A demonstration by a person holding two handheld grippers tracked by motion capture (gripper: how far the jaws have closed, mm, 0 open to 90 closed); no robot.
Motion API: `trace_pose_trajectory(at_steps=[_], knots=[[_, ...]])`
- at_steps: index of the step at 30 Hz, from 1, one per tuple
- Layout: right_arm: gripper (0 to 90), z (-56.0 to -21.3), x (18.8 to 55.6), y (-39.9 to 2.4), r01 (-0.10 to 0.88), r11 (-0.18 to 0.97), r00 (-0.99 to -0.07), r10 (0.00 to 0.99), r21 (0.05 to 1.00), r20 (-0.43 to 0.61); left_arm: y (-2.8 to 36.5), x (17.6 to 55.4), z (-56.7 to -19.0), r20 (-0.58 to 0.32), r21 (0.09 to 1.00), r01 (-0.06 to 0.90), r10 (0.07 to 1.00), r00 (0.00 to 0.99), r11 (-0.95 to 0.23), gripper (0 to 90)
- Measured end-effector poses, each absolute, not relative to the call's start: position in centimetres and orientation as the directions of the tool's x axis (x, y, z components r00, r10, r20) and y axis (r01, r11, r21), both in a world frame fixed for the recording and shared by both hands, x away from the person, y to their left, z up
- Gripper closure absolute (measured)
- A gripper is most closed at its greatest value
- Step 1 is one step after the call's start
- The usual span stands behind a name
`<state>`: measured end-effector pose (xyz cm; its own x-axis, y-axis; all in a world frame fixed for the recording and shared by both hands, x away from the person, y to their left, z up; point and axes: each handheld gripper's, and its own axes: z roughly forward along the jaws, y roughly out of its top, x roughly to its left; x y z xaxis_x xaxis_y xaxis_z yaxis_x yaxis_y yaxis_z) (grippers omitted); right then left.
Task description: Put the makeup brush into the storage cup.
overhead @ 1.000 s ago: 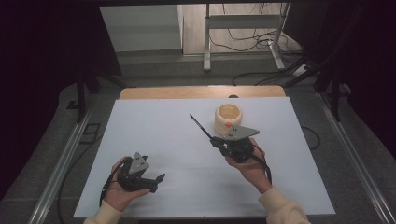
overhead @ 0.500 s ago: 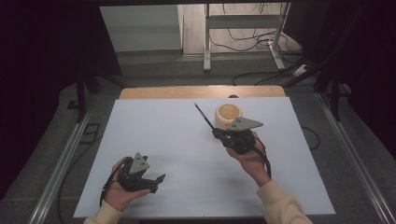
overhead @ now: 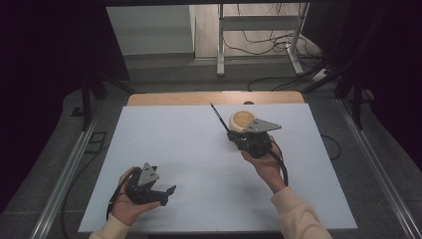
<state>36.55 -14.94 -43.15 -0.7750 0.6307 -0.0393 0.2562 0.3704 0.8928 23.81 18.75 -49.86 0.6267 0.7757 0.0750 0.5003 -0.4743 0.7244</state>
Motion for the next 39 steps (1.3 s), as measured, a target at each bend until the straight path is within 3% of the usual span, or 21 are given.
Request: trace_pose_trajectory(at_steps=[39], knots=[[83.4, -41.0, 39.7, -16.6, 0.224, 0.236, -0.711, 0.703, 0.946, -0.007, 18.9, 23.9, -50.0, 0.069, 0.722, 0.507, 0.779, 0.623, -0.47, 10.5]])
